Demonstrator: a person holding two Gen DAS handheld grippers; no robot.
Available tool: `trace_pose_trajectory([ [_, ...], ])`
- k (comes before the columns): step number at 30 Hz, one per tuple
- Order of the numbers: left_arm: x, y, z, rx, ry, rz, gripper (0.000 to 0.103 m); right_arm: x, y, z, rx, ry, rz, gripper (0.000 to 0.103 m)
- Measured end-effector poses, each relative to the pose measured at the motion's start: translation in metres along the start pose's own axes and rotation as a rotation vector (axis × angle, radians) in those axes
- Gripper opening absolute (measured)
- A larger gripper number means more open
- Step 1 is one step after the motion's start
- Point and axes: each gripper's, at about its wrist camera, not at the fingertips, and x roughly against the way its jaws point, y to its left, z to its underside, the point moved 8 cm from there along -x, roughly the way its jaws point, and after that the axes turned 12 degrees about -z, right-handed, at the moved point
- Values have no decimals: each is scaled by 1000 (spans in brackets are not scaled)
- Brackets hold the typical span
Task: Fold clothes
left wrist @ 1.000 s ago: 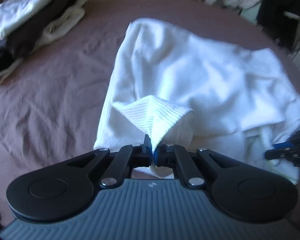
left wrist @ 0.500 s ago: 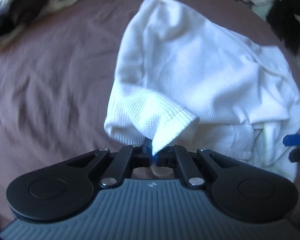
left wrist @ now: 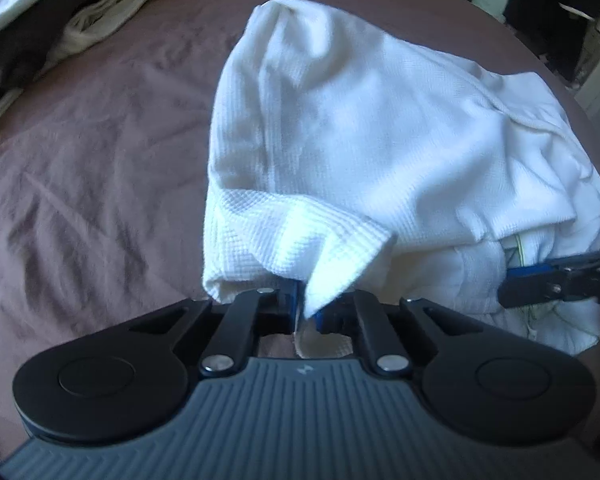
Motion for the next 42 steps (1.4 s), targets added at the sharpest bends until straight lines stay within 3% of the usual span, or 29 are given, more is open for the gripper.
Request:
trace_pose_trajectory([
  [3, 19, 1, -1, -20, -16, 3, 3, 2, 18, 3, 117, 54, 24, 6],
  [7, 52, 10, -5, -12, -66, 21, 3, 26, 43, -1, 172, 72, -7, 6],
  [10, 46, 15, 1, 44, -18, 49, 3, 30, 23, 3, 116, 104, 53, 6],
  [13, 23, 20, 18, 73, 58, 21, 3, 28, -9, 11, 17, 135, 132, 6],
  [21, 13, 24, 29, 74, 80, 8, 7, 20, -16, 12, 73, 156, 169, 6],
  [26, 11, 25, 26, 106, 85, -7, 7, 33, -28, 15, 21, 138, 131, 4],
  [33, 39, 43, 15, 119, -51, -92, 4, 27, -13, 20, 34, 174, 156, 5],
  [35, 42, 44, 18, 103, -60, -120, 4, 26, -2, 21, 50, 199, 150, 6],
  [38, 36, 47, 25, 89, -38, -152, 4, 23, -5, 27, 92, 255, 235, 6],
  [40, 34, 51, 27, 107, -21, -157, 4, 22, -8, 33, 120, 282, 287, 0],
  [42, 42, 54, 22, 85, -47, -174, 8, 28, -4, 35, 151, 292, 307, 1],
])
